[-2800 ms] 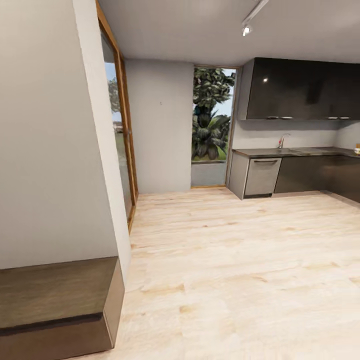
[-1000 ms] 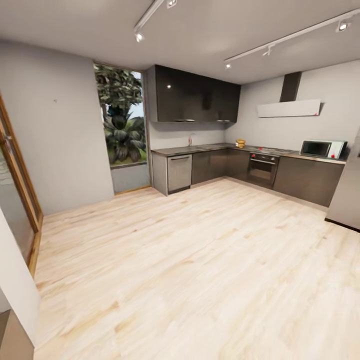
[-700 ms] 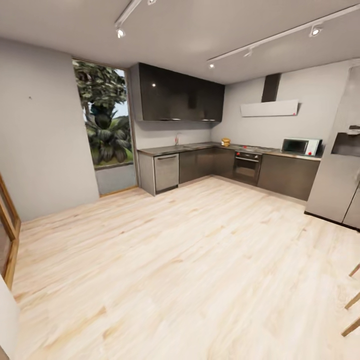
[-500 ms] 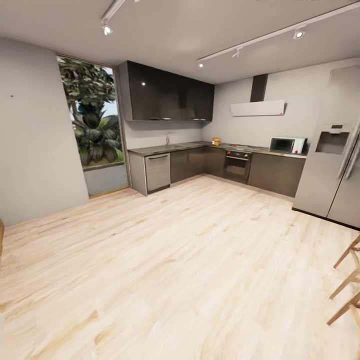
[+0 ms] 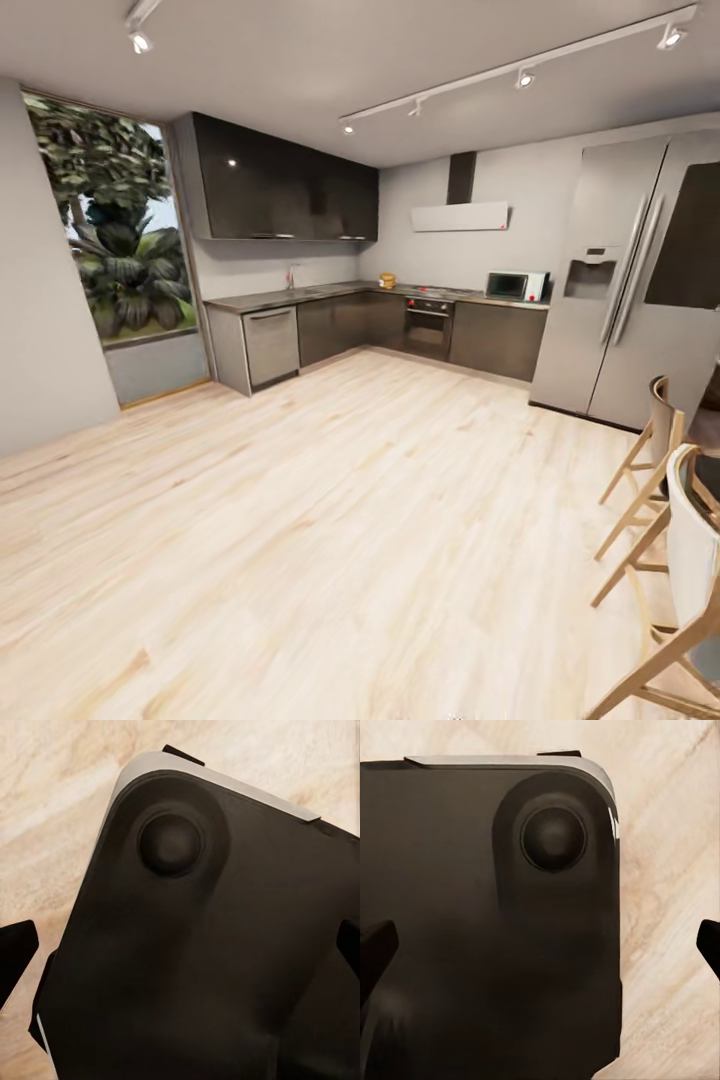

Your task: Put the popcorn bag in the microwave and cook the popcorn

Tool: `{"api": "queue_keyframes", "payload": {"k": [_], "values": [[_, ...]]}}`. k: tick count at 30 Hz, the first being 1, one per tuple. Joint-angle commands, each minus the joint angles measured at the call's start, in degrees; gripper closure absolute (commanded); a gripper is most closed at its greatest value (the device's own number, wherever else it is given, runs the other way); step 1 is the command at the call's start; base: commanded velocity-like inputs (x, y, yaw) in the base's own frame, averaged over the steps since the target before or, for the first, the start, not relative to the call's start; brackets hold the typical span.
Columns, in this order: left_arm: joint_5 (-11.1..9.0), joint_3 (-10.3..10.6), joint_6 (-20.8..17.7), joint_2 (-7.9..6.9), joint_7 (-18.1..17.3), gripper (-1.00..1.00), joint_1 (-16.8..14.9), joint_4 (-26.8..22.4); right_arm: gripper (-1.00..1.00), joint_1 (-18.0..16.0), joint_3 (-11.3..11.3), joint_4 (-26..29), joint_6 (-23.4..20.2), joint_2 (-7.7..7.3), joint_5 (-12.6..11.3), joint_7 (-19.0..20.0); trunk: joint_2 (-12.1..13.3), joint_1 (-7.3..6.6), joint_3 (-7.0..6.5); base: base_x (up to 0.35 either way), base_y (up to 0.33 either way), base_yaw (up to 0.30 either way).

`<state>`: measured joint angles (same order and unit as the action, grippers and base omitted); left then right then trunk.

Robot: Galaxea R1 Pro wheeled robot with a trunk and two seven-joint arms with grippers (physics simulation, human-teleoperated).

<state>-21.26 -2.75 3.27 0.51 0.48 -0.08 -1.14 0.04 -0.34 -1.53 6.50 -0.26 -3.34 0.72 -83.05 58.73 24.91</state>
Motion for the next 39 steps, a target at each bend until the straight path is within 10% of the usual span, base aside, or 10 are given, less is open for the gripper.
{"api": "queue_keyframes", "payload": {"k": [1, 39], "values": [[-0.04, -0.25, 0.17, 0.02, 0.05, -1.00, -0.01, 0.00, -1.00, -0.04, -0.01, -0.14, 0.36, 0.00, -0.35, 0.08, -0.03, 0.00, 0.04, 0.000, 0.000, -0.295], [0.43, 0.02, -0.61, 0.10, -0.45, -1.00, -0.01, 0.00, -1.00, -0.07, 0.50, -0.14, 0.18, 0.00, 0.17, -0.54, -0.03, 0.00, 0.04, 0.077, 0.000, -0.202]]}}
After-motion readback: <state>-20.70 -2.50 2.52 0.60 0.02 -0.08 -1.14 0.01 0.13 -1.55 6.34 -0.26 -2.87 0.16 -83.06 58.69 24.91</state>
